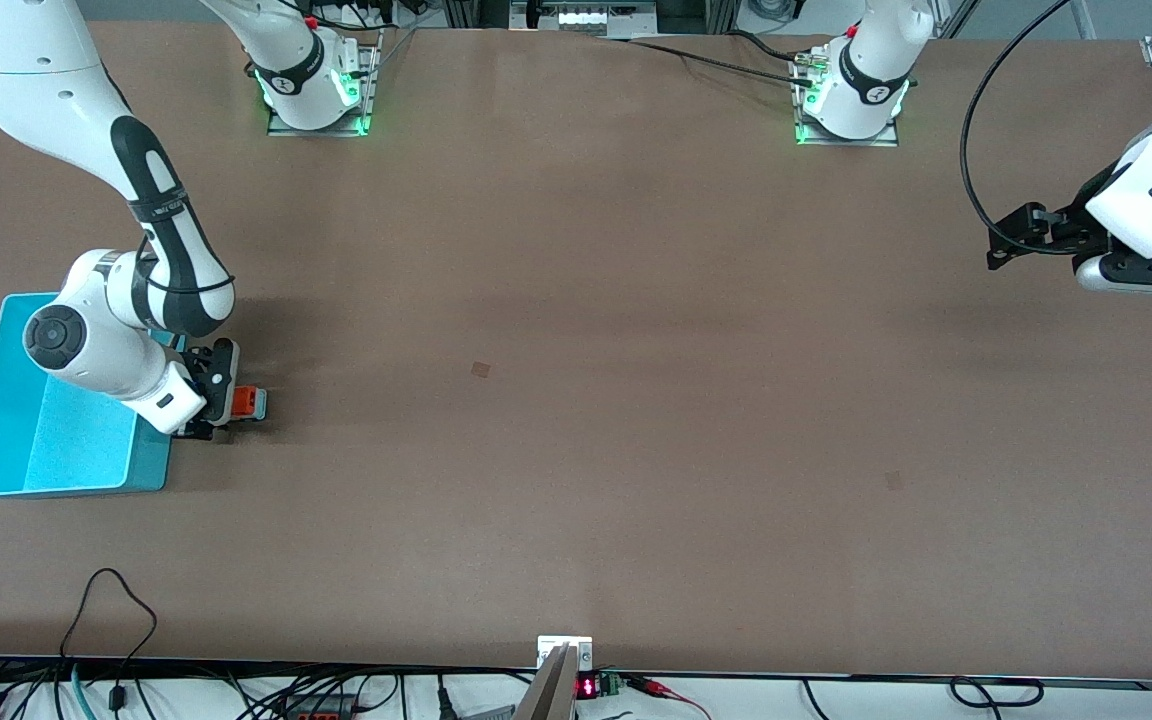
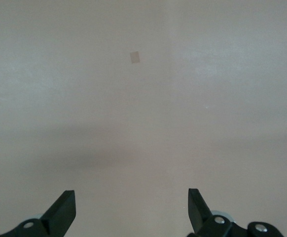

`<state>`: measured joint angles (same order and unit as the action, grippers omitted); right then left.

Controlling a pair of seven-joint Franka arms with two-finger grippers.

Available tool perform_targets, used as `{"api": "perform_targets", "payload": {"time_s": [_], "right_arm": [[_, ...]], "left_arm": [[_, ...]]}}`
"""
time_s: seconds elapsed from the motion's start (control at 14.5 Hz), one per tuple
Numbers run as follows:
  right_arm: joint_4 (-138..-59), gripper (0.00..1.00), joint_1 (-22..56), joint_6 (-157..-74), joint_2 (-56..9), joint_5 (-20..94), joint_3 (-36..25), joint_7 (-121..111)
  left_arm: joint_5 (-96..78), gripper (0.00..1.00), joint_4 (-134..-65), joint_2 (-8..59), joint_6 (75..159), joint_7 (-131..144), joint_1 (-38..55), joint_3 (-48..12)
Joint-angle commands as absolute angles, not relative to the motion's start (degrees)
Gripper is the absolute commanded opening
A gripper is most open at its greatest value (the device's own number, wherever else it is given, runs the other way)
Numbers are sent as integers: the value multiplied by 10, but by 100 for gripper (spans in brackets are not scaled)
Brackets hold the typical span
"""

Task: Wind up bus and store in blue box
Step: 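Lower the right gripper onto the bus and grasp it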

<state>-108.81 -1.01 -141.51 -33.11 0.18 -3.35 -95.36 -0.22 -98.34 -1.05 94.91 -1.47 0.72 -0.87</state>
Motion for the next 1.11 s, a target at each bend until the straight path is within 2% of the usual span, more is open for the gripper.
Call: {"api": "perform_targets", "payload": {"time_s": [0.0, 0.07, 0.28, 0.42, 0.69, 1.04], "right_arm": [[-1094, 40, -15, -1430, -330, -4, -30, -967], [-1094, 33, -14, -1428, -328, -4, -30, -966], [-1092, 27, -1, -1426, -317, 9, -30, -955], [-1091, 26, 3, -1425, -298, 49, -29, -934], [-1082, 27, 21, -1407, -244, 212, -33, -889], [-1031, 27, 21, -1310, -222, 222, -69, -666]], "left_arm": [[-2, 100, -968, -7, 940, -19, 8, -11], [-2, 100, -968, -8, 940, -20, 8, -11], [-3, 100, -968, -10, 935, -21, 6, -11], [-2, 100, -968, -12, 933, -22, 6, -11], [-2, 100, -967, -12, 928, -22, 6, -11], [-2, 100, -963, -12, 925, -21, 7, -11]]}}
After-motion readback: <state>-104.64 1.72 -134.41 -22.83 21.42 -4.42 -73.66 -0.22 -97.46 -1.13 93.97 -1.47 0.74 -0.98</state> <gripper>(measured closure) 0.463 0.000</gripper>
